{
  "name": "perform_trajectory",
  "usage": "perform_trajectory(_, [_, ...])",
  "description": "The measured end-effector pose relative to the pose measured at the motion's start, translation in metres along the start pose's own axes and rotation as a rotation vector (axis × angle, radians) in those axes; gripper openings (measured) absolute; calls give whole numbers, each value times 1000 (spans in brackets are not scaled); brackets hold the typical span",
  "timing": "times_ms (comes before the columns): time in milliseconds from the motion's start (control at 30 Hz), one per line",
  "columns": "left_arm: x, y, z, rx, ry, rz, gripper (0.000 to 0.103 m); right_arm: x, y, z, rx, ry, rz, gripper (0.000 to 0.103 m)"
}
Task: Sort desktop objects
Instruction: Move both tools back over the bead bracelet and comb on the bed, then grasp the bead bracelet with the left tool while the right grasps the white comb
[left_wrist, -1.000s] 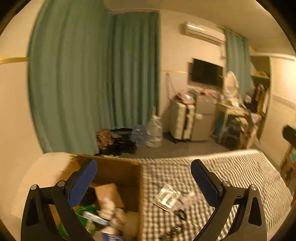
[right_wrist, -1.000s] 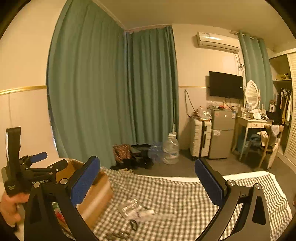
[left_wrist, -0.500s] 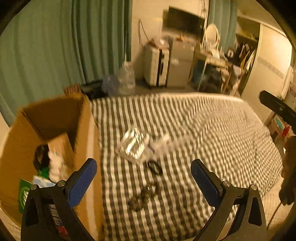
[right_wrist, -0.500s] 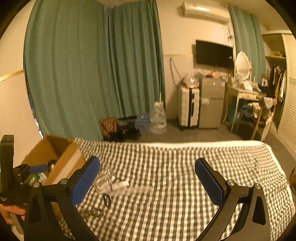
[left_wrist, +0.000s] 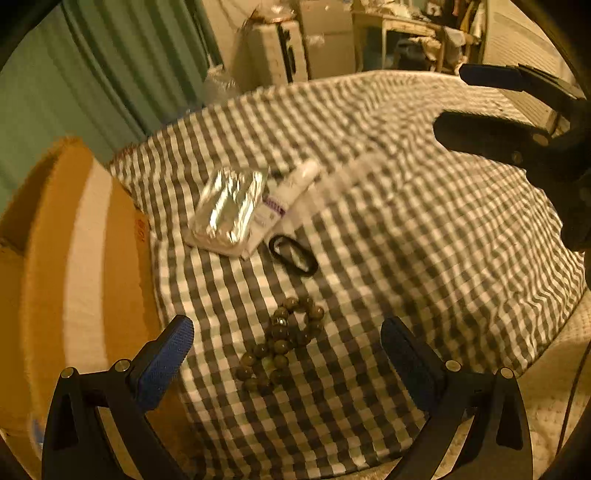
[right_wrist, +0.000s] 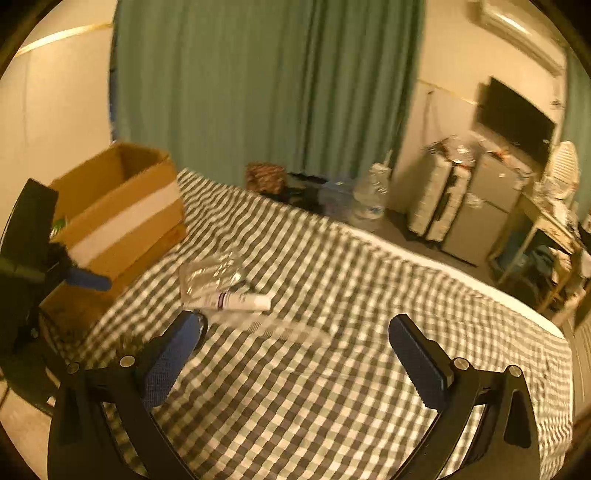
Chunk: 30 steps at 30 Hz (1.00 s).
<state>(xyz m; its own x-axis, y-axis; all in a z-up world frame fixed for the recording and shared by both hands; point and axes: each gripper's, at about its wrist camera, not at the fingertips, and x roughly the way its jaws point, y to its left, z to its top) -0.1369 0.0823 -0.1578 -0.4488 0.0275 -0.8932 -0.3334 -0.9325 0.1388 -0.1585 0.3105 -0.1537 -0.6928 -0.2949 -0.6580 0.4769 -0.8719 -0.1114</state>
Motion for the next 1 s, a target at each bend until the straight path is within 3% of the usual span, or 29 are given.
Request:
perform_trajectory(300, [38, 12, -5, -66, 119, -11, 103, 74, -12, -17, -141, 141, 71, 102])
perform_trajectory(433, [57, 13, -9, -84, 194, -7, 98, 97, -9, -19, -257, 165, 95, 102])
perform_trajectory(567, [66, 12, -11, -89, 226, -14, 98, 117, 15, -23, -481, 155, 107, 102])
perform_trajectory(700, [69, 11, -13, -106, 238, -24, 97, 135, 31, -24, -538, 162, 149, 102])
perform_trajectory(767, [68, 10, -15, -105, 235, -38, 91, 142, 30, -22, -498, 194, 166, 101])
perform_trajectory(867, [61, 2, -17, -88, 224, -57, 73, 152, 12, -17, -319, 297, 212, 101])
perform_trajectory(933, [57, -3, -19, -77, 216, -64, 57, 149, 13, -19, -318, 293, 209, 98])
perform_trajectory(967, [55, -4, -20, -77, 213, -65, 55, 147, 13, -19, -324, 290, 210, 92])
perform_trajectory(1000, [53, -4, -21, -82, 210, -72, 47, 144, 14, -19, -322, 293, 226, 78])
